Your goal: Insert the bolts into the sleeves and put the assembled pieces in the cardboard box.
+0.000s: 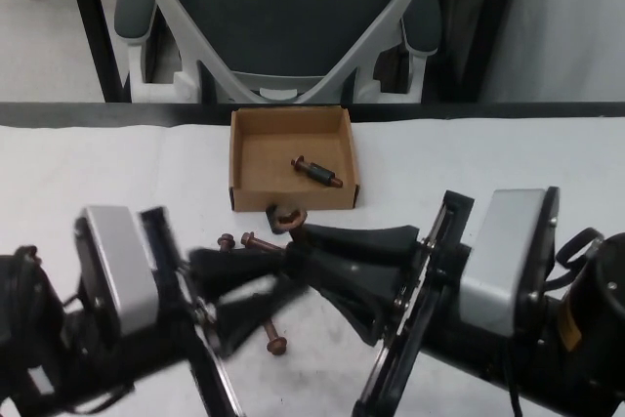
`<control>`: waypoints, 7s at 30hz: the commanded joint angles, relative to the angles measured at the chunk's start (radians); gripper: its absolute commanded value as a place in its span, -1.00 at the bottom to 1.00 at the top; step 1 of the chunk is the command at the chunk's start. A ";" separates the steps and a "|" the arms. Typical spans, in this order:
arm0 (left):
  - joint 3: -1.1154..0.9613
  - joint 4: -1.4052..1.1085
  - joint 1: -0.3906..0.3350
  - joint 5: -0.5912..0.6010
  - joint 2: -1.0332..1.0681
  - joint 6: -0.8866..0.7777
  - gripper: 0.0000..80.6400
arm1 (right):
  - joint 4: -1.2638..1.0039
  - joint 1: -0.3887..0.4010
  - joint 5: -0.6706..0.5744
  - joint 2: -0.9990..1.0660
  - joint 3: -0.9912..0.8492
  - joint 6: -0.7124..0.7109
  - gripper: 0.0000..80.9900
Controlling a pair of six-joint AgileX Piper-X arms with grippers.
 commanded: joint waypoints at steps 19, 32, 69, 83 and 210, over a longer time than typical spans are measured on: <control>-0.006 0.026 0.039 -0.092 -0.013 0.008 -0.98 | 0.603 -0.134 0.036 0.001 -0.086 0.127 -0.99; -0.006 0.026 0.039 -0.087 -0.013 -0.037 -0.98 | 0.950 -0.134 0.027 0.207 -0.288 0.136 -0.96; -0.006 0.026 0.039 -0.066 -0.013 -0.036 -0.98 | 1.524 -0.131 -0.017 0.483 -0.680 -0.054 0.06; -0.006 0.026 0.039 -0.073 -0.013 -0.033 -0.98 | 1.514 -0.127 -0.017 0.538 -0.713 -0.061 0.06; -0.032 -0.063 -0.080 0.119 -0.013 -0.081 -0.98 | -0.515 -0.063 -0.174 0.240 0.022 0.187 -0.99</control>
